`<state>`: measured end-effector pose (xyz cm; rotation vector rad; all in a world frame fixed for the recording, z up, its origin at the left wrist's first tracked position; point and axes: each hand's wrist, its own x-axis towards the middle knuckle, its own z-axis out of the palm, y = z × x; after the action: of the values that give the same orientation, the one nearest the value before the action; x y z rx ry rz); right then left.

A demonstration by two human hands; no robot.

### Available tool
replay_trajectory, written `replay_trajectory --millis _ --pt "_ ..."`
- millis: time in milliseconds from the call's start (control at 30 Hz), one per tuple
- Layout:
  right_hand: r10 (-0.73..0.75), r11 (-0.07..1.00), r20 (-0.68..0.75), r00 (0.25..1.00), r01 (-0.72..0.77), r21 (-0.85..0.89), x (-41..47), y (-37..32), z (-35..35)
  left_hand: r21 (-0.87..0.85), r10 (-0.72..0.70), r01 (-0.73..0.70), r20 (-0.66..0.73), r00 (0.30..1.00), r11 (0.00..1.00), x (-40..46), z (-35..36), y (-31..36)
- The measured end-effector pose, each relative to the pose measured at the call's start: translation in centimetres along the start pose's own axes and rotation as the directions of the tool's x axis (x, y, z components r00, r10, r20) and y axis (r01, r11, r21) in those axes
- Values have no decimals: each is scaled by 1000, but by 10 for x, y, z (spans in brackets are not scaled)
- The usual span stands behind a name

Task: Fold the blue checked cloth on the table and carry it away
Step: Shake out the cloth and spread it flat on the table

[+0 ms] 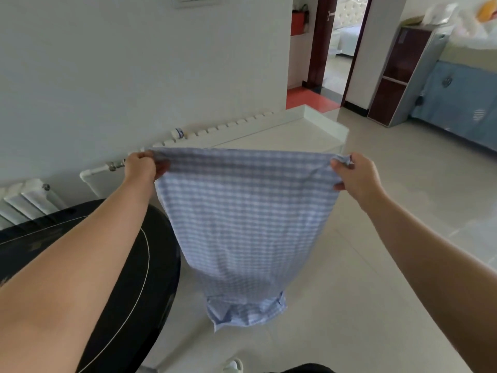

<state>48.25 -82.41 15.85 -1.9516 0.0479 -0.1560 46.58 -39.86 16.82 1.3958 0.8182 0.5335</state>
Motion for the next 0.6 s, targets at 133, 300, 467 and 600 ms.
replay_trajectory --millis 133,300,467,600 --pt "11 998 27 1000 -9 -69 -2 5 1 10 -155 155 54 986 988 6 8 10" --pt "201 971 162 966 -218 93 -15 14 8 -4 -238 241 142 961 970 6 23 14" --pt "384 868 514 767 -490 84 -44 22 16 2 -91 93 205 974 996 9 34 1" --pt "411 868 643 647 -494 -58 -79 12 40 151 -15 -29 284 959 988 22 50 5"
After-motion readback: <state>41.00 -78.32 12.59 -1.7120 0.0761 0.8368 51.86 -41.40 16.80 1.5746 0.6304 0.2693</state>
